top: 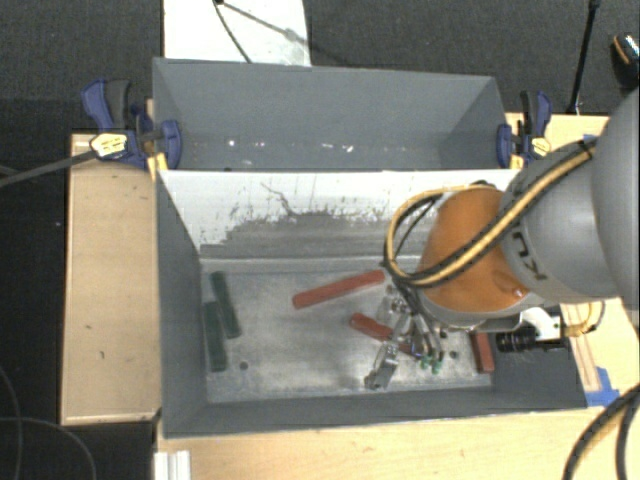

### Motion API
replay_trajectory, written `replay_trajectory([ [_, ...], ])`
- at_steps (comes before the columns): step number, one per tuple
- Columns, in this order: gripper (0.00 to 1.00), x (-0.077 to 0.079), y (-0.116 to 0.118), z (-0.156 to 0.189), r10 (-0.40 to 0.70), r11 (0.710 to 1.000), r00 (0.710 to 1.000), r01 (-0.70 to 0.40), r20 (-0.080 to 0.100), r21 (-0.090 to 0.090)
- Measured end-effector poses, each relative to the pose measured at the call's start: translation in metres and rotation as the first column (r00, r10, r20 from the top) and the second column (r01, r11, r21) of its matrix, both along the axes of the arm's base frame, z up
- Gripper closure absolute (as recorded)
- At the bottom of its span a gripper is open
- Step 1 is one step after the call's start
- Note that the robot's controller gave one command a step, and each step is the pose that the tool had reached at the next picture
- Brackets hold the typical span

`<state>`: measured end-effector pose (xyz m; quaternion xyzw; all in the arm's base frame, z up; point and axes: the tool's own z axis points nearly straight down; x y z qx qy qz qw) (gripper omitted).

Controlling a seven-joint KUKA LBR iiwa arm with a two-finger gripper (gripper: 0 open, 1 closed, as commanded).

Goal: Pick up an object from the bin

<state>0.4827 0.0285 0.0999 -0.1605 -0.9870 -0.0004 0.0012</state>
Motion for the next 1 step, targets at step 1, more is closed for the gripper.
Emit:
replay_trajectory([
  [1,0.00,0.0069,-0.0154,-0.0305,-0.097,0.995,0.995,0.097,-0.001,0.000],
])
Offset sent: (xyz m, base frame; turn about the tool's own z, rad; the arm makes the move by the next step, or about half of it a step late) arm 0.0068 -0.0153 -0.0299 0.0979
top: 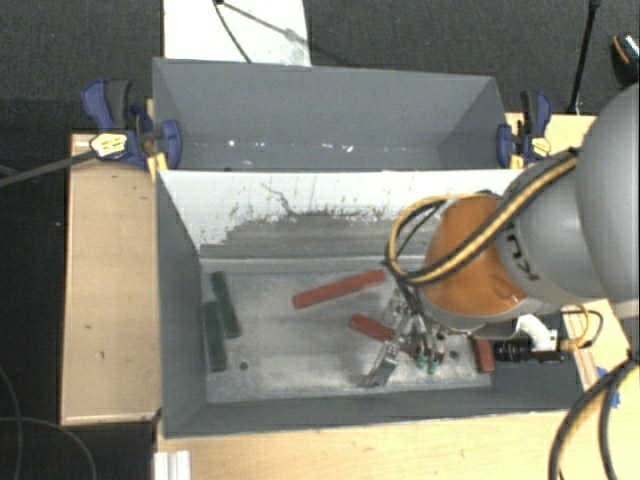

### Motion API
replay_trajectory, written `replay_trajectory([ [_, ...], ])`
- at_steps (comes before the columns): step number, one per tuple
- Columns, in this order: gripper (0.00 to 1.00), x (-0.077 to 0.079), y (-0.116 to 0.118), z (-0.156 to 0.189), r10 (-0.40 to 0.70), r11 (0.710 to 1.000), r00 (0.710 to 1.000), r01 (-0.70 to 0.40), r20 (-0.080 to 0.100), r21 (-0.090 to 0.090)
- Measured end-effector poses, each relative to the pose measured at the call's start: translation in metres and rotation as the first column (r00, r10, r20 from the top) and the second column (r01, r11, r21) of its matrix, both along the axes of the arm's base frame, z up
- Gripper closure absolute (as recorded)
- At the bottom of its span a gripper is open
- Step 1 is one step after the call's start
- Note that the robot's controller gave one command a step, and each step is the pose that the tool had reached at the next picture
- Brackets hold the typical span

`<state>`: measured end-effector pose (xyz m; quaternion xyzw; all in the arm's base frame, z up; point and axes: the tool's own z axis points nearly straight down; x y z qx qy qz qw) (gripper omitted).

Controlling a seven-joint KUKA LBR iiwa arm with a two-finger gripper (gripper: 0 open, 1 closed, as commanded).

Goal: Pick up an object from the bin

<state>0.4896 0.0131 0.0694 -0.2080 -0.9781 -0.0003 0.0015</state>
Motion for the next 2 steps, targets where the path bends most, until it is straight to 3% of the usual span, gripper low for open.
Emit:
replay_trajectory([
  [1,0.00,0.0002,0.0000,0.0004,0.005,1.000,1.000,-0.005,0.001,-0.001],
  [2,1.00,-0.0002,-0.0001,0.0008,0.008,1.000,1.000,-0.008,0.000,-0.001],
])
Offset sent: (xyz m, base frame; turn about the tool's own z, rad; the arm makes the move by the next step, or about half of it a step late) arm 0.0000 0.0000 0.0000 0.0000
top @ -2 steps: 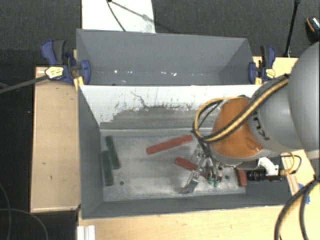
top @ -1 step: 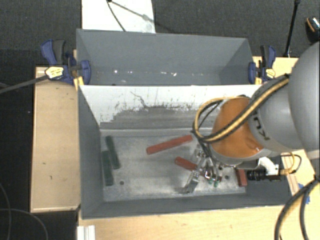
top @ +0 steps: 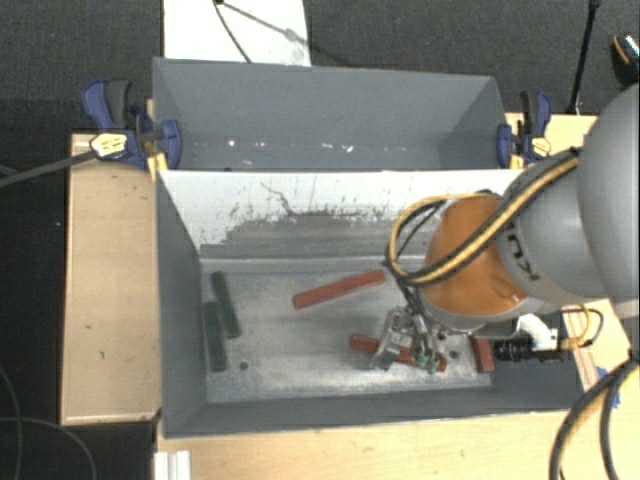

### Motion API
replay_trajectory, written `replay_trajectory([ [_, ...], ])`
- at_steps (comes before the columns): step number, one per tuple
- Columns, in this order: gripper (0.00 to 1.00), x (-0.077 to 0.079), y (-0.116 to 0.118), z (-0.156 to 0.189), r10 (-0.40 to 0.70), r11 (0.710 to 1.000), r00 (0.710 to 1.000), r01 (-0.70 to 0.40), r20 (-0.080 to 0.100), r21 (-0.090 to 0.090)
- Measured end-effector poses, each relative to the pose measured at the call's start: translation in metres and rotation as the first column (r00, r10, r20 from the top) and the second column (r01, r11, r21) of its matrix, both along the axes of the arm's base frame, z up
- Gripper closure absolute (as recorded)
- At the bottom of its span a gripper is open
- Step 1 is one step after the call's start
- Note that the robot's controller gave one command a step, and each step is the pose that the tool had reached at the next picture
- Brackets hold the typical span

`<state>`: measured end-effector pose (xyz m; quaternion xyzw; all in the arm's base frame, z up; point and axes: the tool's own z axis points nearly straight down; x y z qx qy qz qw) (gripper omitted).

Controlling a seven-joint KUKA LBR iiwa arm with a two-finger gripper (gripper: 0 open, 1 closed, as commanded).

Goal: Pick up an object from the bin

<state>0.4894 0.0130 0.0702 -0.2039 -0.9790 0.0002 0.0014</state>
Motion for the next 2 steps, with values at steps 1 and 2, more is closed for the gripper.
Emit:
replay_trajectory([
  [1,1.00,0.000,0.000,0.005,0.006,1.000,1.000,-0.006,0.005,-0.001],
  [2,1.00,0.002,0.000,0.033,0.013,1.000,1.000,-0.013,0.008,0.000],
])
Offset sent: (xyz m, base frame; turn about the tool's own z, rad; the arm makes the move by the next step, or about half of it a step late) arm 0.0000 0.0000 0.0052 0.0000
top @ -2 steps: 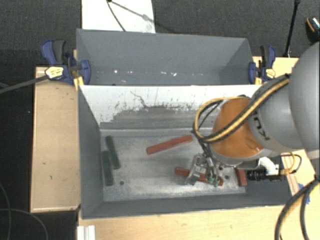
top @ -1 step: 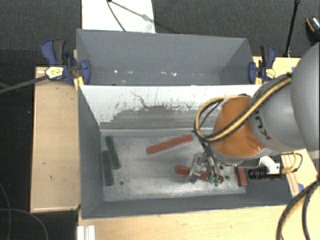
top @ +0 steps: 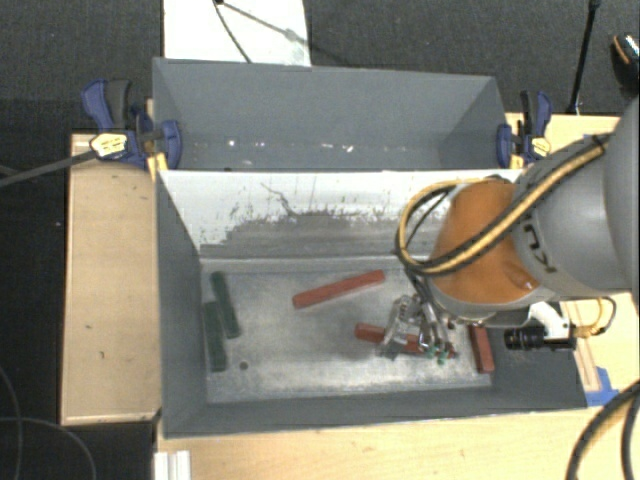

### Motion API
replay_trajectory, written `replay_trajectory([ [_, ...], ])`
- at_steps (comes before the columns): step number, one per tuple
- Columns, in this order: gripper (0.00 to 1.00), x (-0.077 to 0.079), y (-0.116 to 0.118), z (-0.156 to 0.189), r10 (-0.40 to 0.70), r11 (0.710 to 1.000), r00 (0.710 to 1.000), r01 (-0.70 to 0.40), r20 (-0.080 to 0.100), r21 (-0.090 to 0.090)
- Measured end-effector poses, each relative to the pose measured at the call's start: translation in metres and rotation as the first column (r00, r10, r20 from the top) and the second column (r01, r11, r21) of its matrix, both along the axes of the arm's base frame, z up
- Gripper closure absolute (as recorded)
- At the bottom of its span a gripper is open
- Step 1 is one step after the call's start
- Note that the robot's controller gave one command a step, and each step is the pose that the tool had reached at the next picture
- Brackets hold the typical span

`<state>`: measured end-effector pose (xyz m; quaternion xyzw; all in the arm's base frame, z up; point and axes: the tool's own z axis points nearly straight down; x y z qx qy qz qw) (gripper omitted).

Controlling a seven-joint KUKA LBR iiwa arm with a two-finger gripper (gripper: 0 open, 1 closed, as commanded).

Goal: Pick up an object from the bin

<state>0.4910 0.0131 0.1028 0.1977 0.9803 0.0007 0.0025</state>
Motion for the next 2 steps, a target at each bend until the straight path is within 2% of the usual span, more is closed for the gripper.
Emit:
replay_trajectory([
  [1,1.00,0.001,0.000,0.029,0.009,1.000,1.000,-0.009,0.000,0.000],
  [2,1.00,0.002,0.000,0.078,0.018,1.000,1.000,-0.018,0.000,0.000],
])
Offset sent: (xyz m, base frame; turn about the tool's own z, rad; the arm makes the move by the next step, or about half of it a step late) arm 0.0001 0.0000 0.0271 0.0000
